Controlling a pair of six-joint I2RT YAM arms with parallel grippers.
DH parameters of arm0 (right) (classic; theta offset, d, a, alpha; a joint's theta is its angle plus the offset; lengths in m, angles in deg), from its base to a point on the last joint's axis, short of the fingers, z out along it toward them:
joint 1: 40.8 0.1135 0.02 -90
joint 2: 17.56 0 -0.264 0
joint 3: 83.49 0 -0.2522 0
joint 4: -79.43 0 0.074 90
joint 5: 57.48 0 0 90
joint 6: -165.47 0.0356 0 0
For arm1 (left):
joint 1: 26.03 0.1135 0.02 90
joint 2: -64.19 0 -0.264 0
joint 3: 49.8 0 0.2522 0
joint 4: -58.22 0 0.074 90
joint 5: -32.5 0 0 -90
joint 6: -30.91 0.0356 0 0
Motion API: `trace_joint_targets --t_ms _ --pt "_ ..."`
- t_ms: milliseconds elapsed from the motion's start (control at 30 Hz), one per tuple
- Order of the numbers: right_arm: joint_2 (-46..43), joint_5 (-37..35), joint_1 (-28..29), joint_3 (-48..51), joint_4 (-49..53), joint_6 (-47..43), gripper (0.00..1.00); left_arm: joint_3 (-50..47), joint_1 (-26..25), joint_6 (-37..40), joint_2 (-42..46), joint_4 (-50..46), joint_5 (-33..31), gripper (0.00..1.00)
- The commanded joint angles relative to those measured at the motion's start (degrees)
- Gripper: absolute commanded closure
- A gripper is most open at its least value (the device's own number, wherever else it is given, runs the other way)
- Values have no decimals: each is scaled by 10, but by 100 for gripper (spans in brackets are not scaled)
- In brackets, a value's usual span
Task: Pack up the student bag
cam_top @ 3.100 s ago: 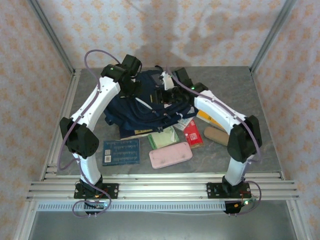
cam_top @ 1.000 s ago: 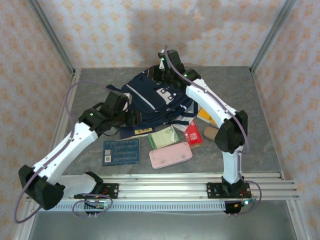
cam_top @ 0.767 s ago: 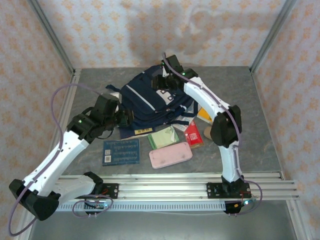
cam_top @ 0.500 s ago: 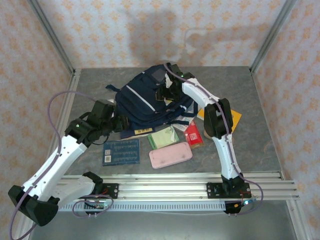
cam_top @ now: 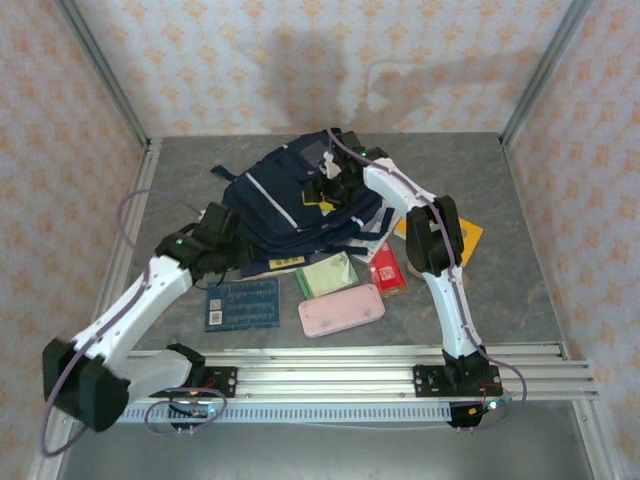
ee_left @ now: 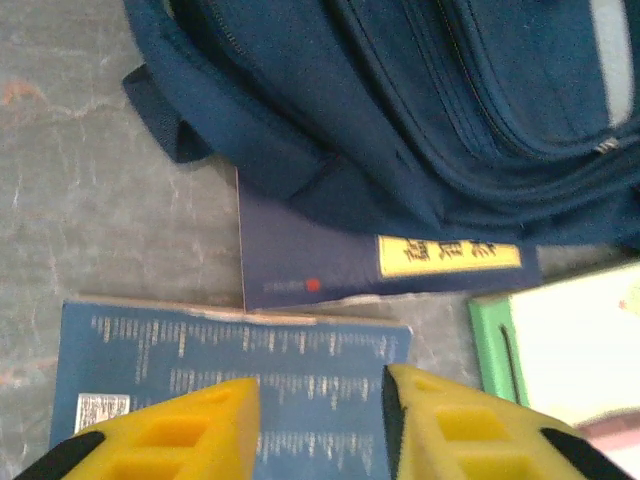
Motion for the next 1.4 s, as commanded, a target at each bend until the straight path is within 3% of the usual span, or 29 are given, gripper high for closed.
trace_joint_targets --t_ms 0,167,400,533,667,833,967,1133,1367 --pt "5 25 13 3 -1 -3 50 51 22 -35 -90 65 -19 73" --pt "9 -41 24 7 34 -30 50 115 44 -43 -211 90 -4 79" --pt "37 -40 43 -1 27 -10 50 167 53 -29 -317 76 -3 85" --pt "29 64 44 9 -34 40 53 193 55 -27 -370 67 19 88" --pt "-6 156 51 44 -129 105 63 202 55 -21 -390 63 24 90" --pt "-10 172 60 49 -154 132 85 215 55 -8 -391 61 28 92" --pt "-5 109 63 15 -83 83 100 230 55 0 -381 52 28 92" --pt "-50 -6 63 -21 -66 88 100 249 57 5 -335 22 15 89" --pt "-151 -232 68 -6 -47 161 100 254 56 -11 -202 -18 -4 58"
